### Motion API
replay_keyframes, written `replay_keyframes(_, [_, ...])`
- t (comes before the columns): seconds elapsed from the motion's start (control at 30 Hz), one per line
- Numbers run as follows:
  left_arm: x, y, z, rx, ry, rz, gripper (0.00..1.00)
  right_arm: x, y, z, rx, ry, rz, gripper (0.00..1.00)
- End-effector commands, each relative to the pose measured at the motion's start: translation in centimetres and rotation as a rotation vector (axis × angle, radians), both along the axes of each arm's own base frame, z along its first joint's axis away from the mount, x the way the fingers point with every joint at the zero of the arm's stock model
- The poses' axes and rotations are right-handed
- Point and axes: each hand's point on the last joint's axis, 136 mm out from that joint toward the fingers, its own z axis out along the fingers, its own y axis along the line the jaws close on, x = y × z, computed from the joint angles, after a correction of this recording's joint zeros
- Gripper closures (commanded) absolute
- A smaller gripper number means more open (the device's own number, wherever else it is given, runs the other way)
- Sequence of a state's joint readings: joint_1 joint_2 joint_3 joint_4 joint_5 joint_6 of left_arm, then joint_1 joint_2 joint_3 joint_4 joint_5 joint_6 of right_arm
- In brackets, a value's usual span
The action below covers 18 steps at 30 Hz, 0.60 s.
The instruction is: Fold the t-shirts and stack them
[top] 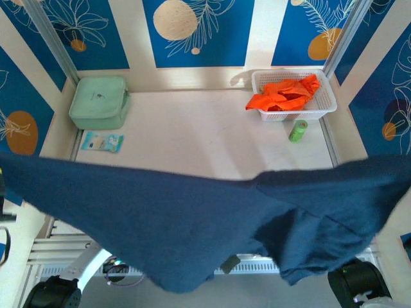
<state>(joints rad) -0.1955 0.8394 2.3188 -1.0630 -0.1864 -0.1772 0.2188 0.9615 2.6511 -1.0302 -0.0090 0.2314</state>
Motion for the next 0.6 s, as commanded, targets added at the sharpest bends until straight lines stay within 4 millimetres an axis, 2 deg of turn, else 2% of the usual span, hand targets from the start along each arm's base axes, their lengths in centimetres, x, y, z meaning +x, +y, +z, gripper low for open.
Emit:
replay_keyframes(0.0, [7.7, 0.7, 1.5, 0.097, 0.046, 0.155, 1.0, 11.4, 0.5, 1.1, -0.03, 0.107, -0.136, 1.0])
replay_keyframes(0.13, [16.5, -0.3, 0.6, 0.211, 0.128, 0.241, 1.0, 22.6, 2.0, -0.5, -0.11, 0.218, -0.224, 1.0])
replay_keyframes(0.2, [21.0, -0.7, -0.6, 0.268, 0.178, 0.289, 1.0, 27.9, 3.0, -1.9, -0.162, 0.271, -0.248, 1.0])
replay_keyframes(0.3, [28.3, -1.1, -3.7, 0.358, 0.263, 0.363, 1.0, 36.2, 4.5, -5.3, -0.238, 0.368, -0.273, 1.0])
replay_keyframes(0.4, [35.4, -1.0, -8.2, 0.39, 0.345, 0.392, 1.0, 44.6, 5.9, -10.7, -0.311, 0.492, -0.275, 1.0])
replay_keyframes(0.47, [40.3, -0.8, -12.7, 0.389, 0.417, 0.388, 1.0, 50.2, 6.9, -15.5, -0.356, 0.579, -0.264, 1.0])
replay_keyframes(0.53, [44.7, -0.8, -17.2, 0.387, 0.483, 0.379, 1.0, 54.7, 7.8, -19.7, -0.395, 0.644, -0.252, 1.0])
replay_keyframes(0.57, [46.9, -0.9, -19.7, 0.387, 0.518, 0.37, 1.0, 57.3, 8.2, -22.5, -0.417, 0.679, -0.251, 1.0])
